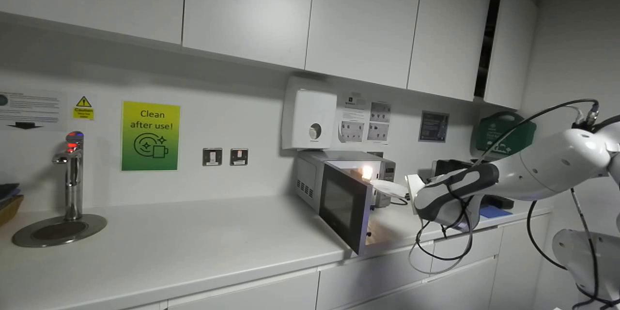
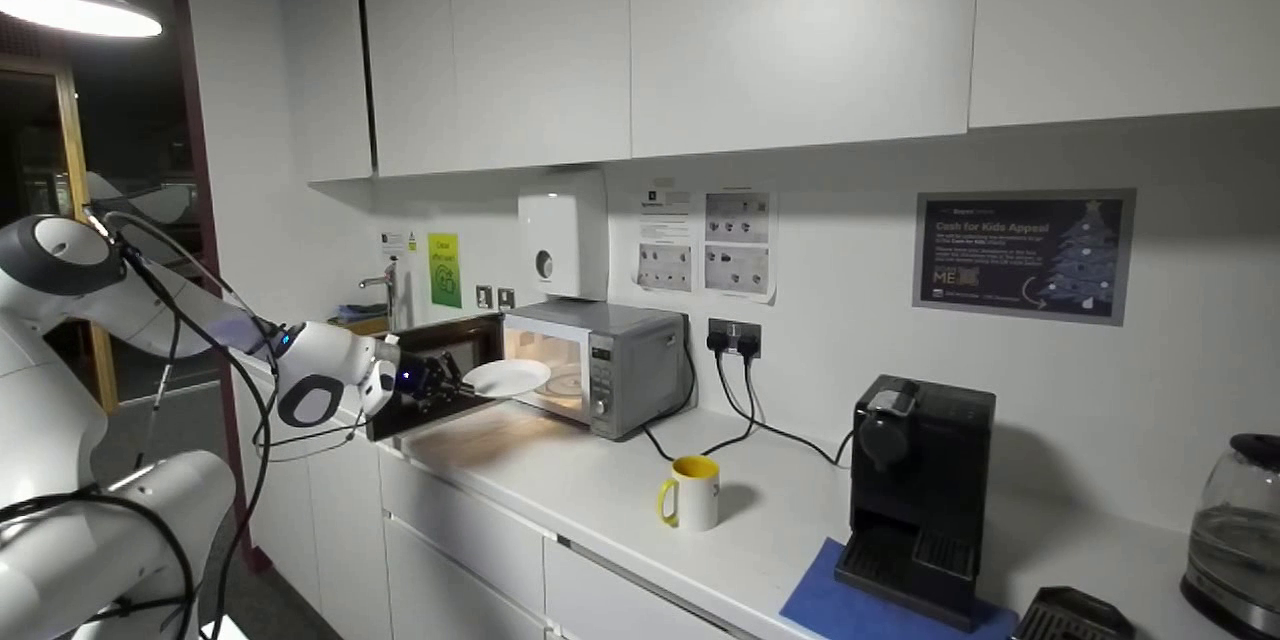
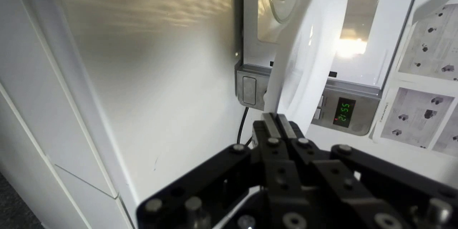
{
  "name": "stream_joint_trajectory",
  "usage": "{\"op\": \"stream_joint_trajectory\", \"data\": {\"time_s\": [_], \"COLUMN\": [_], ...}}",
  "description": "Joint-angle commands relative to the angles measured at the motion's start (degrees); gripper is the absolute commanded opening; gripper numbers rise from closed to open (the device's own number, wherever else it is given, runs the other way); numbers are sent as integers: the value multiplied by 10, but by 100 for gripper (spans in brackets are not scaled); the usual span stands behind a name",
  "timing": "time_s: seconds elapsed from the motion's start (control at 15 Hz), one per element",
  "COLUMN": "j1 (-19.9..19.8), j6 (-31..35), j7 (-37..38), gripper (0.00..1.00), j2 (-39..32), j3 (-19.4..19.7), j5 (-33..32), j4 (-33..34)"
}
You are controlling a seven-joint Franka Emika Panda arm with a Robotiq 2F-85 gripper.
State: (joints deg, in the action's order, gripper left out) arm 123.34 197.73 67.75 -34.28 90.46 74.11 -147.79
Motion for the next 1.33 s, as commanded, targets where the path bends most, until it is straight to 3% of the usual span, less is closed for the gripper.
{"op": "stream_joint_trajectory", "data": {"time_s": [0.0, 0.07, 0.87, 1.27], "j1": [14, -2, -10, 3], "j6": [12, 12, 15, 8], "j7": [6, -31, -43, -28], "gripper": [1, 2, 1, 1], "j2": [-28, 3, 6, -8], "j3": [10, -8, -22, 0], "j5": [15, 32, 55, 75], "j4": [-20, -1, -9, -40]}}
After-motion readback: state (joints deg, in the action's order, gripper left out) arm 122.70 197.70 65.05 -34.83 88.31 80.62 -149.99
